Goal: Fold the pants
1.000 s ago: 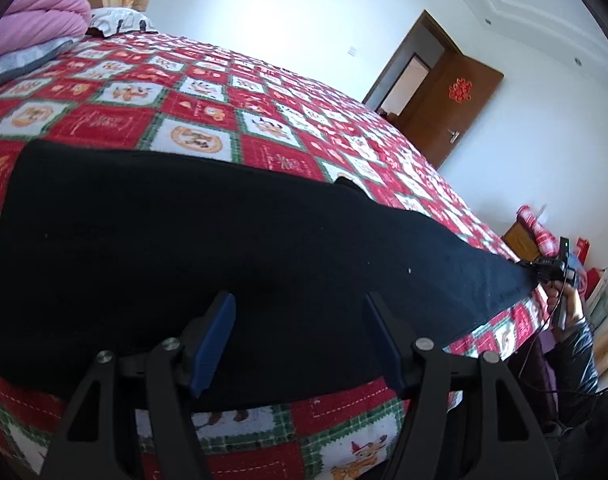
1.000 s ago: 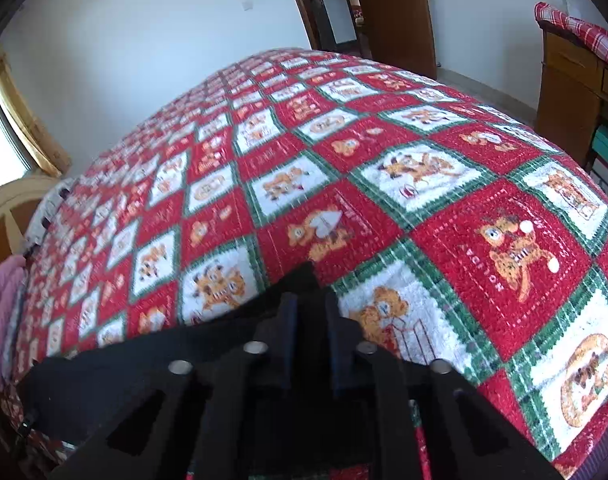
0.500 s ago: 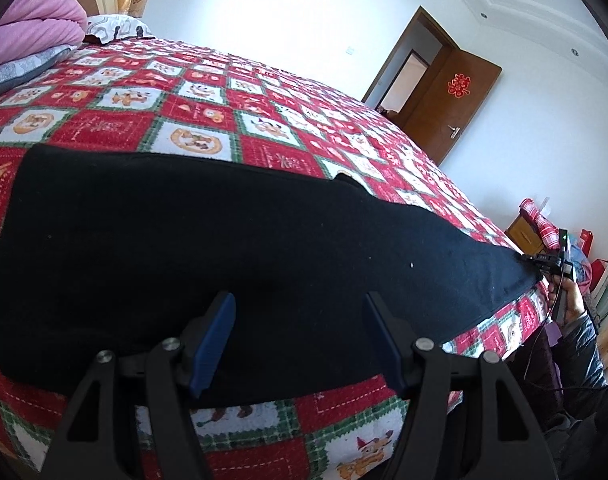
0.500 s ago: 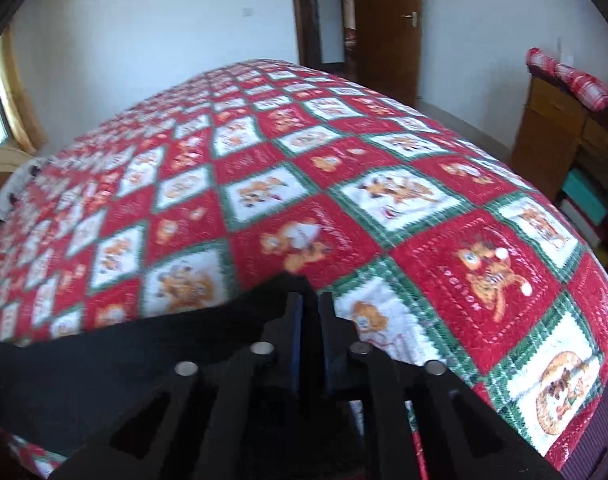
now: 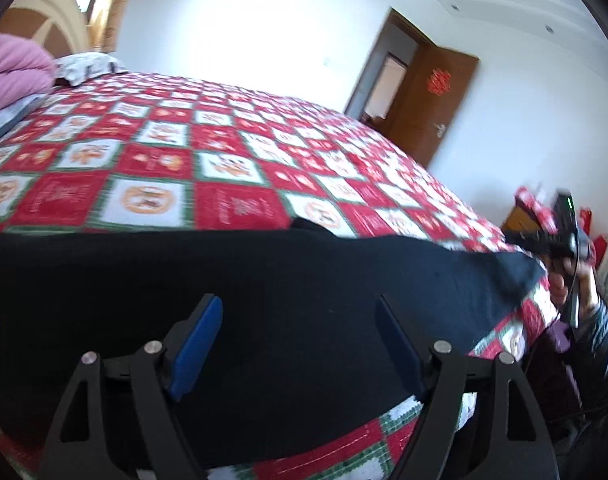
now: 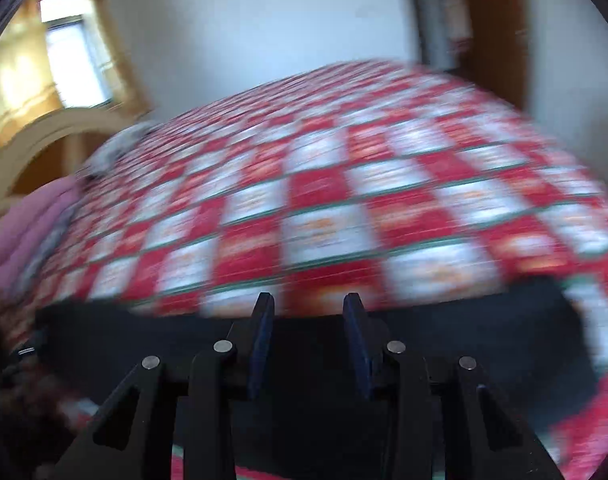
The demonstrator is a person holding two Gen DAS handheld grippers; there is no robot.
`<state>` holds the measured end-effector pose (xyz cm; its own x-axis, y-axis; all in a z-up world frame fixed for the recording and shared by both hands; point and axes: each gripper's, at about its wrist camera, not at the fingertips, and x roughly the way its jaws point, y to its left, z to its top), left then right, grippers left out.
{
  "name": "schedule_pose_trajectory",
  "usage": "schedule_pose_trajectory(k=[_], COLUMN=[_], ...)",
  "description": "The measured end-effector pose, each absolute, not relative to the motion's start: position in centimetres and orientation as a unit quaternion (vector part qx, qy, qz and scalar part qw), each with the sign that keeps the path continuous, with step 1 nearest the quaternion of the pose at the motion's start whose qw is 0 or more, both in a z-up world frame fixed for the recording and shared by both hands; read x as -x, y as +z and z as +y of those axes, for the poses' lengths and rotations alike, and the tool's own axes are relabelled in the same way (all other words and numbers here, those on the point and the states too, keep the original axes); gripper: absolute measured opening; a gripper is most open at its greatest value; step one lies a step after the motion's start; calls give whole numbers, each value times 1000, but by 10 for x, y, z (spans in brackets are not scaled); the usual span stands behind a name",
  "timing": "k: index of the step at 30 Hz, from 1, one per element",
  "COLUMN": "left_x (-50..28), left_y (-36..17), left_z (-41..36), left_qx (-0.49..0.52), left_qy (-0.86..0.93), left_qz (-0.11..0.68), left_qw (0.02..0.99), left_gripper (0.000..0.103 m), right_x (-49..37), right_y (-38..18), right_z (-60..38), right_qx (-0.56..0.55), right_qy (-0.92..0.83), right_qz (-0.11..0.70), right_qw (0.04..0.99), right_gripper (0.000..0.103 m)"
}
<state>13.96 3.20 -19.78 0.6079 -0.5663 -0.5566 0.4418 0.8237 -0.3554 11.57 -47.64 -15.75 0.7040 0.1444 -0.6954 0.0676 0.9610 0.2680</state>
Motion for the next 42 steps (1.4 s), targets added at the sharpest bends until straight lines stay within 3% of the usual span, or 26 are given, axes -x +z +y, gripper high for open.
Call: schedule_pose_trajectory(k=[5, 8, 17, 22, 23, 24, 26, 34, 42], left_x=[-133, -127, -121, -123, -124, -125, -124, -121, -120], left_y=[-217, -219, -222, -223, -223, -223, -224, -226, -224], left_z=[16, 16, 17, 18, 20, 21, 22, 16, 16], left_qx=[49, 47, 60, 68, 73, 78, 81, 55, 48], left_qy=[-292, -298, -306, -311, -313, -316, -319, -316, -313], left_qz=[350, 335, 319, 315, 315, 315, 314, 308, 311], left_qw=[889, 893, 895, 894, 893, 892, 891, 896, 896], left_gripper=[82, 87, 91, 92, 93, 93, 93, 95, 96], right_x=[-173, -207, -278, -290, -290, -290, -287, -284, -294], right_y=[-179, -189, -207, -224, -226, -227, -225, -193, -231], right_z=[-362, -295, -158, -139, -138, -137, -135, -149, -144], right_qx=[-159, -145, -123, -105, -107, -109, -109, -142, -96], right_qy=[181, 237, 288, 273, 279, 290, 296, 289, 253], right_qz=[431, 458, 526, 555, 556, 557, 550, 482, 508], right_qw=[869, 844, 791, 779, 775, 771, 774, 815, 818], right_gripper=[38, 38, 38, 34, 18, 10, 4, 2, 2])
